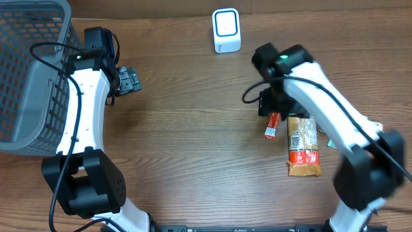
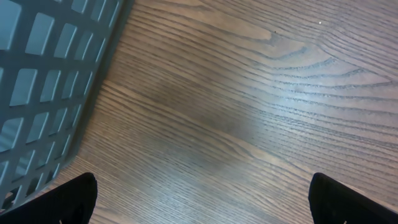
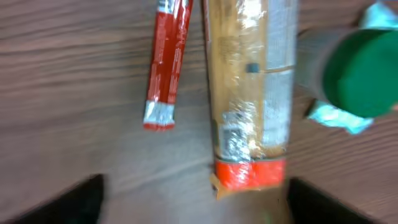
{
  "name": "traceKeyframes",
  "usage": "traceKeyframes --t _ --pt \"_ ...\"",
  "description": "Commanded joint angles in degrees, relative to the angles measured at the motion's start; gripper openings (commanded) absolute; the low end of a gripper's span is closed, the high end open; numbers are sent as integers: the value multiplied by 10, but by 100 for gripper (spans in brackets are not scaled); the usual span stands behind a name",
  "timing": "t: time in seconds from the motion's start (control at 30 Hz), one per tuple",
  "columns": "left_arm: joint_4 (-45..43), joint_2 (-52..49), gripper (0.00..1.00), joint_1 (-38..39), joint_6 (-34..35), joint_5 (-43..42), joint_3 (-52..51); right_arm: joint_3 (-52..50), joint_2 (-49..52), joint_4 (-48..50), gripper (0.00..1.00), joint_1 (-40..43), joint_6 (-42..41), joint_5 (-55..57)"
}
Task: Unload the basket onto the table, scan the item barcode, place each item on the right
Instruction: 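Lower the sachet beside the snack tube and open the right gripper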
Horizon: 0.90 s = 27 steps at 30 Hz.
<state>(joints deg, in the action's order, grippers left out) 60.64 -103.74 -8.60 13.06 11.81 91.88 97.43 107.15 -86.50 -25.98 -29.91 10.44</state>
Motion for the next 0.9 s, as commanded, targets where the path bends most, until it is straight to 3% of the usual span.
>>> traceKeyframes --t 0.0,0.87 --pt "0 5 100 4 -6 -3 10 4 -43 -2 100 1 -5 2" --pt "0 5 100 4 -6 -3 10 3 -45 107 100 1 -5 -5"
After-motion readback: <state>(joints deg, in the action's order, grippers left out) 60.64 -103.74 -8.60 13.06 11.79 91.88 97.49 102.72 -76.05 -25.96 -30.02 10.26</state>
